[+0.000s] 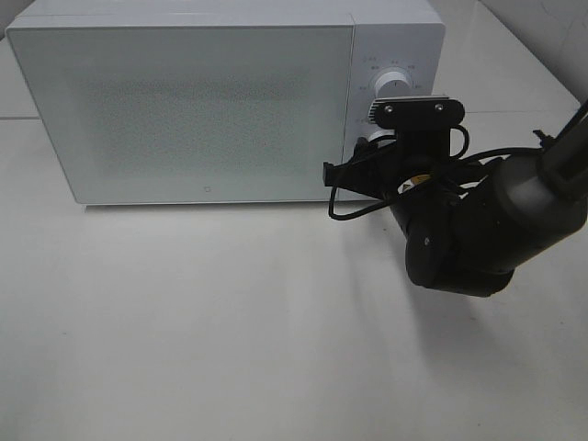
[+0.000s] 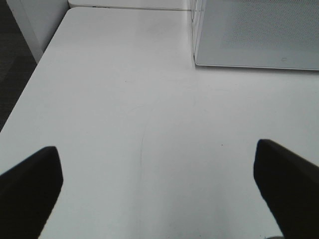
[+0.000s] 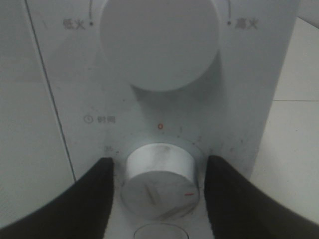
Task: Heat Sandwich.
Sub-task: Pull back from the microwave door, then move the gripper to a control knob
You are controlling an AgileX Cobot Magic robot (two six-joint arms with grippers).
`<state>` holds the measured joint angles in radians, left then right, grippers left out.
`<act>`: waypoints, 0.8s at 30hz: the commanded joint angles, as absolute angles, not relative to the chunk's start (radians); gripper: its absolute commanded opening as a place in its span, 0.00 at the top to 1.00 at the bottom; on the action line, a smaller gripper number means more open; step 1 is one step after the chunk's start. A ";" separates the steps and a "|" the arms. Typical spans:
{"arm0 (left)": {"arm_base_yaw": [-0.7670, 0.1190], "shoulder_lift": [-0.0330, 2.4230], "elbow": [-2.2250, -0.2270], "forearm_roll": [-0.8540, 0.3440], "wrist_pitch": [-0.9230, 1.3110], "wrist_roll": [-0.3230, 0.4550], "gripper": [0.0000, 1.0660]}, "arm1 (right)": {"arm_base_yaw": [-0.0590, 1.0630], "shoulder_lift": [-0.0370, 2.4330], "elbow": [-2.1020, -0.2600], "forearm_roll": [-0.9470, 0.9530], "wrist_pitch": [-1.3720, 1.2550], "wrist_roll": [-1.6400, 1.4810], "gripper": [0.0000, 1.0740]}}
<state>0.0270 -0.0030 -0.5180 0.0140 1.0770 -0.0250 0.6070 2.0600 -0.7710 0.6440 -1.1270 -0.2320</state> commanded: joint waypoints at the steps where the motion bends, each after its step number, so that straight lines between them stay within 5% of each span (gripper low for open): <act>1: 0.030 -0.024 -0.517 0.009 1.067 -0.023 0.06 | 0.612 2.049 -0.774 0.635 -1.149 -0.244 0.69; 5: 0.030 -0.024 -0.517 0.009 1.067 -0.023 0.06 | 0.612 2.049 -0.774 0.635 -1.156 -0.244 0.85; 9: 0.030 -0.024 -0.517 0.009 1.067 -0.023 0.06 | 0.612 2.049 -0.774 0.635 -1.156 -0.244 0.91; 24: 0.030 -0.024 -0.517 0.009 1.067 -0.023 0.06 | 0.612 2.049 -0.774 0.635 -1.157 -0.144 0.89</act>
